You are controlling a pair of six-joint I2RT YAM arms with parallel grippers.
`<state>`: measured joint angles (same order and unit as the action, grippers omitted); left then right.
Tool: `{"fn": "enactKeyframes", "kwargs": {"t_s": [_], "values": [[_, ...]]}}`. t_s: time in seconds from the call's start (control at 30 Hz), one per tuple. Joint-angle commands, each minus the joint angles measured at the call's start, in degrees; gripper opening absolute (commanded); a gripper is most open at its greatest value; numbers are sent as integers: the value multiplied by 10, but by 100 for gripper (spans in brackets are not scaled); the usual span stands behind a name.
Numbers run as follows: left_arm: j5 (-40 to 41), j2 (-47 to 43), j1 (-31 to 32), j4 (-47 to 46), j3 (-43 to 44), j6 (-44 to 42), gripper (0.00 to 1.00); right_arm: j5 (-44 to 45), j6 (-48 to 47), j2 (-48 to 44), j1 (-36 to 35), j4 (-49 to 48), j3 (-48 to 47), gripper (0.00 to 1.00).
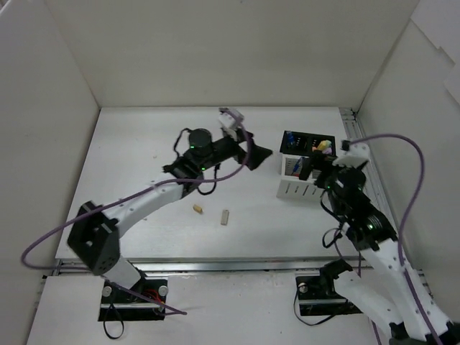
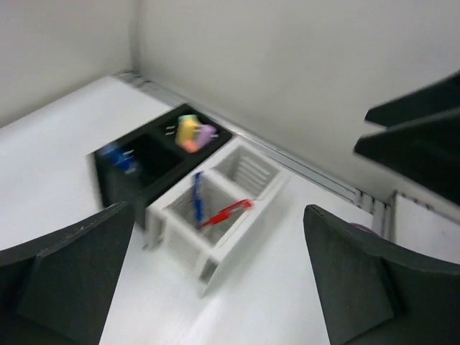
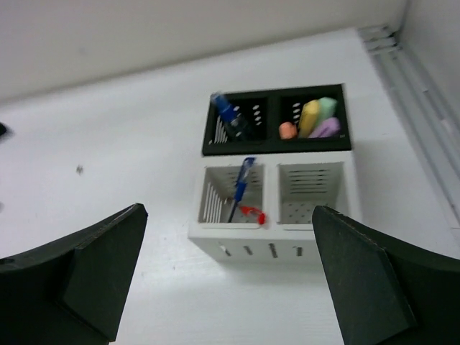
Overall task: Sort the stationery into containers
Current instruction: Place the pen in the storage box, then pick up the stationery from the center of the board.
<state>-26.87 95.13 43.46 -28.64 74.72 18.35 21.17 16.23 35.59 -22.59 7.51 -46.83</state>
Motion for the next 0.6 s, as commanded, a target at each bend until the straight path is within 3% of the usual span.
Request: {"fn": "enactKeyframes", "kwargs": {"t_s": [0.0,0.1,0.17,0.23,0.43,0.57], "values": [[104,-128,-59,78,-64,71,100,-100,-23,139,-31,-5,-40,98],[259,-217,-91,225,-135,117,100,-62,-14,244,-110,1,-73,98],[310,-279,-114,344,-175,168,100,-22,23,302,-137,54,-127,98],[362,-317,-127,400,-221,201,100,44,43,390,-189,101,-173,98],[383,-460,-178,486,-341,288,100,82,163,564,-288,115,-214,98],[379,-499,-193,516,-369,301,100,53,160,635,-318,114,-255,98]]}}
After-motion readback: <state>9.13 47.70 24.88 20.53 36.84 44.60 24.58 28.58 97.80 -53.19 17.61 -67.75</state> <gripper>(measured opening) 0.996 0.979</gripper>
